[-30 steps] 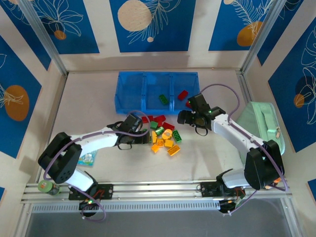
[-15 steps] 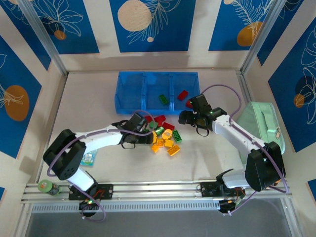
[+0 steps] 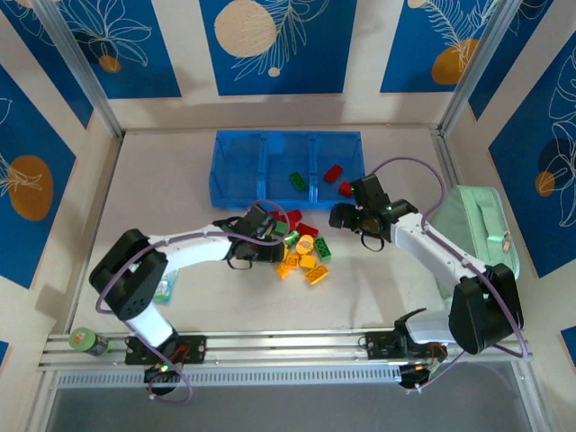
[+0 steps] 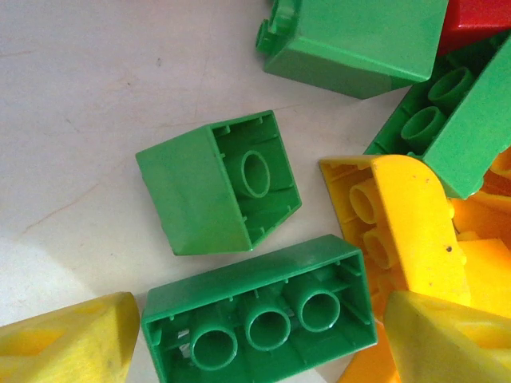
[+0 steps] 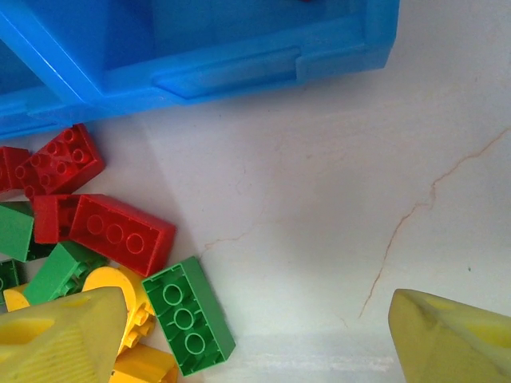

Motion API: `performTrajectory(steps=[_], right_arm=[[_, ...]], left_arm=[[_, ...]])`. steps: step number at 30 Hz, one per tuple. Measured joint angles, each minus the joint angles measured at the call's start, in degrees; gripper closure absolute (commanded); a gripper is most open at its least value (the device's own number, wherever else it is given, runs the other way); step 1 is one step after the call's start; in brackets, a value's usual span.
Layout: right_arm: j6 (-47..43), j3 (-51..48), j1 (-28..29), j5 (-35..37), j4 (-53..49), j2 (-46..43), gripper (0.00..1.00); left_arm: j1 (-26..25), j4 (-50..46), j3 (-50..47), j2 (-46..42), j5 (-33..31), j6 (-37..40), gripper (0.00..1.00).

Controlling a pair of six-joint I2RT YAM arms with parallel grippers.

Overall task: Sort the legos into containers by color
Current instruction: Pick up the lego from the center of the table.

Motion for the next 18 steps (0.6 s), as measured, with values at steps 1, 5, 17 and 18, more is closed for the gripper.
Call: performTrajectory(steps=[1, 5, 17, 18], right_arm=[[0.07, -0.15, -0.09, 0.0, -0.02, -0.09, 0.14], [0.15, -0.59, -0.61, 0.0, 0.02, -0.68, 0.14], [0.13, -2.21, -2.27, -0.61, 0.68, -1.86, 0.14], [0.13, -2.36, -2.32, -0.63, 0.68, -1.86, 0.14]], left_arm=[[-0.04, -0.11, 0.15, 0.31, -0.09, 0.0, 0.2], [-0.11, -0.46, 0.48, 1.55, -0.55, -0.02, 0.21], [-0.48, -2.8, 2.14, 2.71, -2.14, 0.42, 0.38], [-0.48, -3.06, 2.32, 2.67, -2.36, 0.61, 0.4]])
